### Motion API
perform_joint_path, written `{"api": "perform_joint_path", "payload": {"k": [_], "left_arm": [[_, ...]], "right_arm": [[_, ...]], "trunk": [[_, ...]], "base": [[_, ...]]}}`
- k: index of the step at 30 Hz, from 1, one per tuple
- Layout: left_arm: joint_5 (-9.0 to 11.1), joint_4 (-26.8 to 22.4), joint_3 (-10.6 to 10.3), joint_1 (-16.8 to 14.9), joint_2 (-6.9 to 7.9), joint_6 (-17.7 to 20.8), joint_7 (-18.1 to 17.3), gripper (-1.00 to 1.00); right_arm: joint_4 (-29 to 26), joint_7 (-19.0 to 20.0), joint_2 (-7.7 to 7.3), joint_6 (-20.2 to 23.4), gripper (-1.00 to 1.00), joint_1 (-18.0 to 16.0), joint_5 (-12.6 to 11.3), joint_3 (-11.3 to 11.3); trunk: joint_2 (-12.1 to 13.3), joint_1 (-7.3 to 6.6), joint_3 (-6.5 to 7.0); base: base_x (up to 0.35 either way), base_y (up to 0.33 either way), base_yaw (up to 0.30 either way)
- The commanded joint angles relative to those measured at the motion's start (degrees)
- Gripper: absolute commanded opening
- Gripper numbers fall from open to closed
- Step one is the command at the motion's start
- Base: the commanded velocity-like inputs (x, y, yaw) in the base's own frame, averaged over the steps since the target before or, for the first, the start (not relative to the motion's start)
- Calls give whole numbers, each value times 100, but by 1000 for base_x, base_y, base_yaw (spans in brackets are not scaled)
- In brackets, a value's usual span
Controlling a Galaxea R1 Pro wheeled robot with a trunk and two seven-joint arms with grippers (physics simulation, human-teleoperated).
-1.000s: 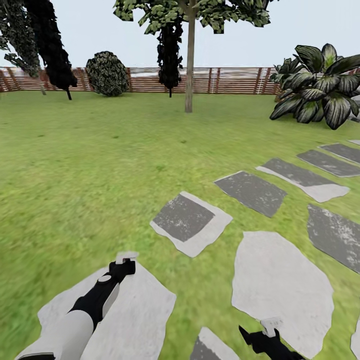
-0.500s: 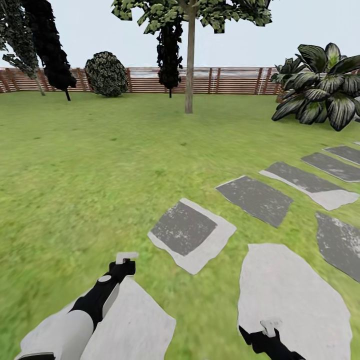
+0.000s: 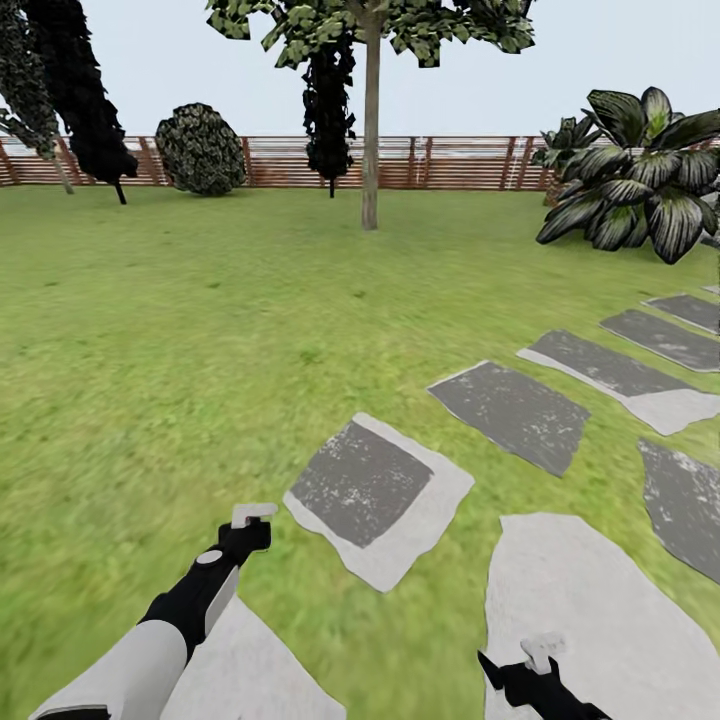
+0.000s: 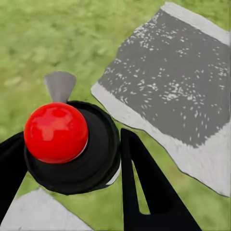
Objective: In the garden, pick up the pesticide atomizer on the floor and spray pesticide onto both trees until each tree trunk is fully covered.
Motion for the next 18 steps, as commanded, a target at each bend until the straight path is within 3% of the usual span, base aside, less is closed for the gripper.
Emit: {"api": "perform_joint_path", "payload": {"k": [1, 18], "left_arm": [[-2, 0, -1, 0, 0, 0, 4, -100], [4, 5, -1, 0, 0, 0, 4, -100]], "right_arm": [[0, 0, 0, 0, 100, 0, 1, 0], [8, 0, 2, 0, 100, 0, -2, 0]], "trunk": [[0, 0, 9], [0, 0, 156]], "base": [[338, 0, -76], [338, 0, -25]]}}
